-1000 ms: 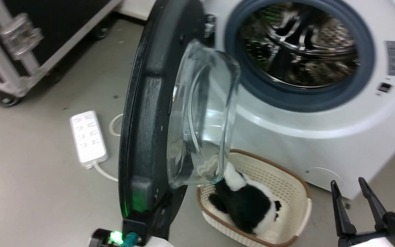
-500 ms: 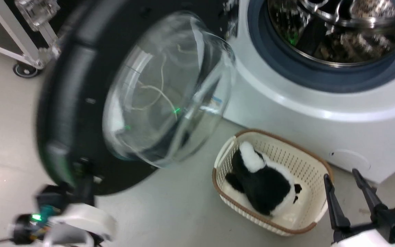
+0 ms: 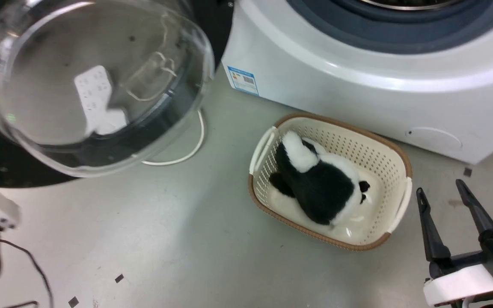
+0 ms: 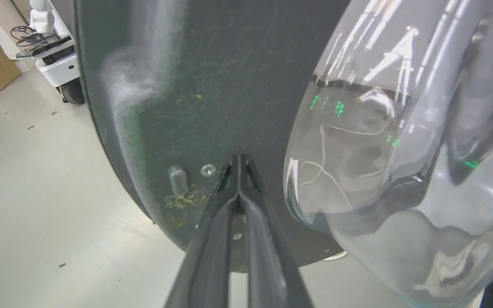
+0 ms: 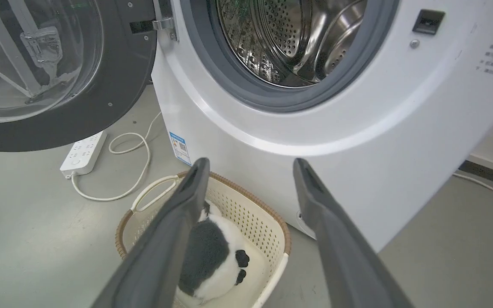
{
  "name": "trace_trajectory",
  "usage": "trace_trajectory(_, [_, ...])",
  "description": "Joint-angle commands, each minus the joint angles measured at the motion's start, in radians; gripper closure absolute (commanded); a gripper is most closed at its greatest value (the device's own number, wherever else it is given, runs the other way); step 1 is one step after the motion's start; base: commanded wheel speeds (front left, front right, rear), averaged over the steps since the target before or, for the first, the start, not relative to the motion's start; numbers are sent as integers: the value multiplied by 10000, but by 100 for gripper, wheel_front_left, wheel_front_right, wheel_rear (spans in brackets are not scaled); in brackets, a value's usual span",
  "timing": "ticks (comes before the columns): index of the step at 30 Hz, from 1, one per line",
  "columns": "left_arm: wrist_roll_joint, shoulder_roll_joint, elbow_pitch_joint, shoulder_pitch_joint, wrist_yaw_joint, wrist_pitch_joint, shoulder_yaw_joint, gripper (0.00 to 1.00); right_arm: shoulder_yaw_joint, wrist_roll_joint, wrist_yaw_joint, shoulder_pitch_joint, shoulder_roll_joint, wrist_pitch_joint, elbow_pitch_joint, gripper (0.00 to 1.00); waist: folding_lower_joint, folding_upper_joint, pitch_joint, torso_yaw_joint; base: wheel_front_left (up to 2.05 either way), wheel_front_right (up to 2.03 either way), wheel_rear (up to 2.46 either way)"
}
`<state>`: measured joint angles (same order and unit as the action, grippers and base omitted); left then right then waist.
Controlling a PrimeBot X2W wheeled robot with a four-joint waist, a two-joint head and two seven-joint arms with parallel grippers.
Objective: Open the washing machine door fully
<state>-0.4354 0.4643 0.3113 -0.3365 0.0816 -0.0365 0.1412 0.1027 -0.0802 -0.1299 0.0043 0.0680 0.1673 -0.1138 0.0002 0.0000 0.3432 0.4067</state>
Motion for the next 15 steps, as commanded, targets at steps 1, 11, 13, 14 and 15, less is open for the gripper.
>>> trace_trajectory(1, [-134,267,544,-479,-42,-135,223,100,50,-95,-8,-129,94,-78,-166,0,-2,0,252,-202,0,0,0])
trace_trajectory(11, [-212,745,2435,-1354,-460,-952,323,100,181,-77,-8,-87,203,-107,-289,0,-2,0,216,-442,0,0,0])
trace_trajectory(13, [-95,723,2558,-1325,-542,-1233,185,100,196,-47,-8,-107,184,-27,-213,0,-2,0,35,-503,0,0,0])
trace_trajectory(14, [-26,691,2554,-1281,-573,-1387,105,100,221,-28,-8,-120,162,36,-165,0,-2,0,-90,-535,0,0,0])
trace_trajectory(15, [44,630,2488,-1225,-604,-1554,24,100,280,-10,-8,-125,128,110,-116,0,-2,0,-242,-563,0,0,0])
